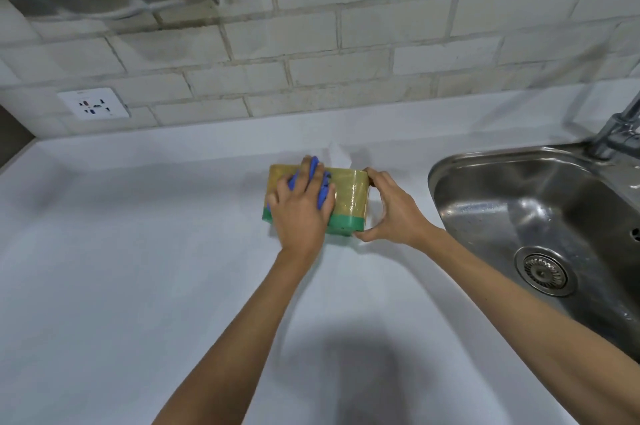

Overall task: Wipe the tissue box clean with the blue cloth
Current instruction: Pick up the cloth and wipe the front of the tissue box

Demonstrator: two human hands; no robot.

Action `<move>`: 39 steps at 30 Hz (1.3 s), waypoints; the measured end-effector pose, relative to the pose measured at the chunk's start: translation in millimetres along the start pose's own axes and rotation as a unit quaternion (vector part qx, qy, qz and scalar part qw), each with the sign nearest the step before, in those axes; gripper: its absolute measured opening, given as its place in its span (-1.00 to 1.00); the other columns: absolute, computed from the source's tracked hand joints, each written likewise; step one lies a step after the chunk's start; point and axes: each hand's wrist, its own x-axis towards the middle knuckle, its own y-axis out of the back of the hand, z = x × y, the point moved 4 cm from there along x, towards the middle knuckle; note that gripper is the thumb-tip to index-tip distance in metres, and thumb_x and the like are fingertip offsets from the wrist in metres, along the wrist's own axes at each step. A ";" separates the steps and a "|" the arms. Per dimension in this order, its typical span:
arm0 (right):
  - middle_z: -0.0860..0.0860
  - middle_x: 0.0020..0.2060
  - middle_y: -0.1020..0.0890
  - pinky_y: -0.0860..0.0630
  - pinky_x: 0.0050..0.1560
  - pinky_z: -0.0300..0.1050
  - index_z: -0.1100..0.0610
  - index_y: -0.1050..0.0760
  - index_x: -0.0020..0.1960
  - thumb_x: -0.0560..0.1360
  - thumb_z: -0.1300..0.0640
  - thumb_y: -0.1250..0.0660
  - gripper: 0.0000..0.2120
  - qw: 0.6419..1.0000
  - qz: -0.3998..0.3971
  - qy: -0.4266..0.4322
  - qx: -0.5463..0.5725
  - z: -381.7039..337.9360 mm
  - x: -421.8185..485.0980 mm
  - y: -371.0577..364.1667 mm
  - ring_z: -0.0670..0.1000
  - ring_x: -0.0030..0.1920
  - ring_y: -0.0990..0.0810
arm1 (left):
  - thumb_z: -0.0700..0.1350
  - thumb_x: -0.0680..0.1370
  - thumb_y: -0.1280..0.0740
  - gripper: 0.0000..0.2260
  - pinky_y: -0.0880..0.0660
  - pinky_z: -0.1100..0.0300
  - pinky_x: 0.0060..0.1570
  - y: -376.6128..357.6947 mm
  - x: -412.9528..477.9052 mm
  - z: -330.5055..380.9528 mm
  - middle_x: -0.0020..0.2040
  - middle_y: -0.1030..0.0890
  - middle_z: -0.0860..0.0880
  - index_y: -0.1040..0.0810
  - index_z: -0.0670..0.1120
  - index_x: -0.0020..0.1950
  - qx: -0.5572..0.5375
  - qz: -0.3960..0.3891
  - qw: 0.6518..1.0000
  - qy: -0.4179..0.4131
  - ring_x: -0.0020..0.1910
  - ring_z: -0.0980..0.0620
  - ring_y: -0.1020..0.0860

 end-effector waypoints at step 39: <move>-0.08 0.09 -0.41 -0.46 -0.01 -0.12 0.09 -0.25 0.36 0.19 0.16 -0.53 -0.19 1.000 0.003 -0.002 0.003 -3.4 -0.5 -3.4 0.03 -0.01 -0.52 | 0.19 0.45 -0.24 -0.63 -0.53 0.02 -0.04 -10.2 -40.1 39.9 0.21 -0.63 0.02 -0.64 0.09 0.15 0.080 -0.016 0.991 -0.103 0.00 -0.06 -0.64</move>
